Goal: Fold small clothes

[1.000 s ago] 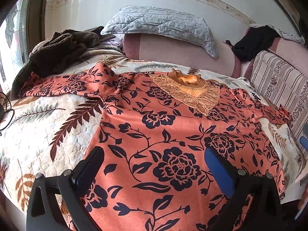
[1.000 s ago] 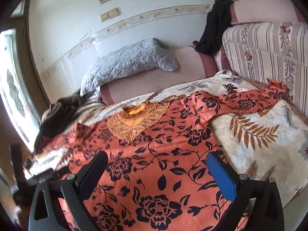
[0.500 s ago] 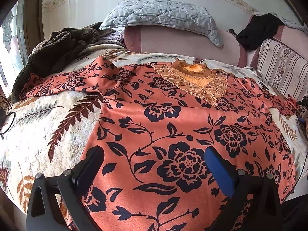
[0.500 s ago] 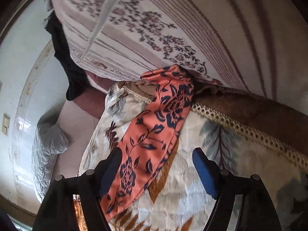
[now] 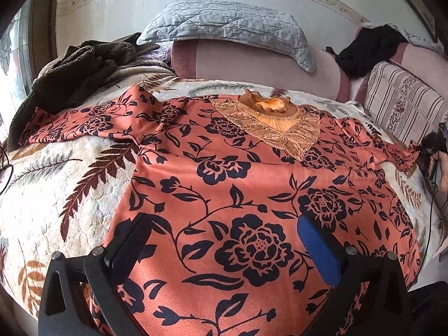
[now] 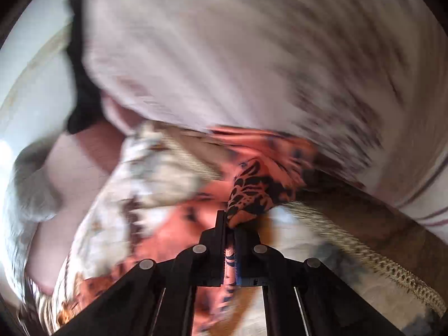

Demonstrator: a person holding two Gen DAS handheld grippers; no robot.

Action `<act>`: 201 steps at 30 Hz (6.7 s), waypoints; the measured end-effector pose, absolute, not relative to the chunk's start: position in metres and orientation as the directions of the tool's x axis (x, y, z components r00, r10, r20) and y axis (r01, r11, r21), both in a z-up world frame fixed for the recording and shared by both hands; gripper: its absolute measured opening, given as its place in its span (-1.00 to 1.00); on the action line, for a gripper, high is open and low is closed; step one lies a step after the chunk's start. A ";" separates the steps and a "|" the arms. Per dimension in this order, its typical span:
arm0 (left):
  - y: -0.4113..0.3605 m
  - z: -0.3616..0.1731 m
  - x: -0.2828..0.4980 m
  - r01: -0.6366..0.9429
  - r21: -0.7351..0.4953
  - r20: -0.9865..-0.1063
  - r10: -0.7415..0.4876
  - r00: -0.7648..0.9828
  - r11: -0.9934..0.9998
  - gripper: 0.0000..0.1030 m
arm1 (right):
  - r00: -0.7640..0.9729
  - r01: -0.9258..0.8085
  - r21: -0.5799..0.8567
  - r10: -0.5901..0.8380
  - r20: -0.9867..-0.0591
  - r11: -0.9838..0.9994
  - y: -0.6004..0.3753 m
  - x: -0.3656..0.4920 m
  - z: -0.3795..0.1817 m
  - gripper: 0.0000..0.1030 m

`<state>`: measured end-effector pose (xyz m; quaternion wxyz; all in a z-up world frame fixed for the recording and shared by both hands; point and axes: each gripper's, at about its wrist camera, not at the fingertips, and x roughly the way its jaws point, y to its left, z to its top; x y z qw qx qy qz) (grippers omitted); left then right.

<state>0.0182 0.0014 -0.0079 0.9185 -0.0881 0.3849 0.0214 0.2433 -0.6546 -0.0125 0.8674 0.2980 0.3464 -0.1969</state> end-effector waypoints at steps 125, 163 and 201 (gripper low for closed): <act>0.079 0.015 0.121 -0.313 -0.113 -0.678 0.157 0.718 0.943 0.64 | 0.620 -0.041 0.696 0.564 -0.545 0.717 -0.365 0.176 -0.003 0.76; 0.099 -0.037 0.175 -0.318 0.027 -0.831 0.198 0.520 0.948 0.62 | 0.458 0.059 0.690 0.595 -0.661 0.721 -0.348 0.254 -0.058 0.50; 0.121 -0.043 -0.094 -0.334 -0.251 -0.882 -0.072 0.467 0.908 0.63 | 0.269 0.103 0.561 0.520 -0.811 0.821 -0.470 -0.011 -0.076 0.12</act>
